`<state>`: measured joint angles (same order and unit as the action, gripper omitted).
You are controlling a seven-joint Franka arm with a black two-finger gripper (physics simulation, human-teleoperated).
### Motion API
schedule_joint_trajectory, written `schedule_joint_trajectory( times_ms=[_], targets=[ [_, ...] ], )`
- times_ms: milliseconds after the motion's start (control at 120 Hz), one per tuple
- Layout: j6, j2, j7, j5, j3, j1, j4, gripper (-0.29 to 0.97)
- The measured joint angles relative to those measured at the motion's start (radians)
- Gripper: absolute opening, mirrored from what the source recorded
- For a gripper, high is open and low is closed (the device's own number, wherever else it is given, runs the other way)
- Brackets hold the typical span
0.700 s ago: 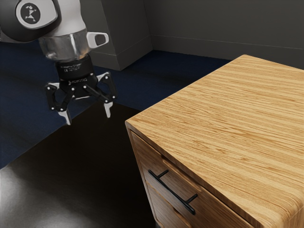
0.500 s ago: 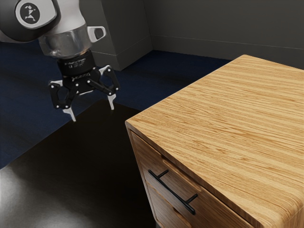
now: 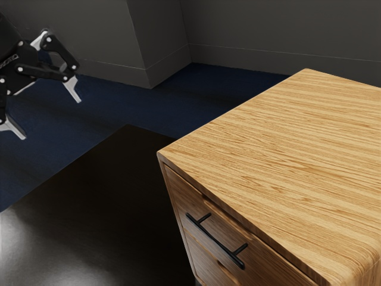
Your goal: Pull the drawer handle with one arm to open the drawer
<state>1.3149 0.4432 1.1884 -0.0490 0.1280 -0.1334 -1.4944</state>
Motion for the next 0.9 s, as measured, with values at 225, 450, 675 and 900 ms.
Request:
schedule_joint_trajectory(
  times_ms=[225,450,675,900],
  targets=[
    [0.043,0.312,0.072,-0.039,0.019,0.000,-0.296,0.68],
    [0.109,0.515,0.122,-0.097,0.050,0.000,-0.499,0.67],
    [0.154,0.666,0.156,-0.160,0.071,0.000,-0.660,0.67],
    [0.212,0.777,0.176,-0.224,0.085,0.000,-0.778,0.67]
  ],
)
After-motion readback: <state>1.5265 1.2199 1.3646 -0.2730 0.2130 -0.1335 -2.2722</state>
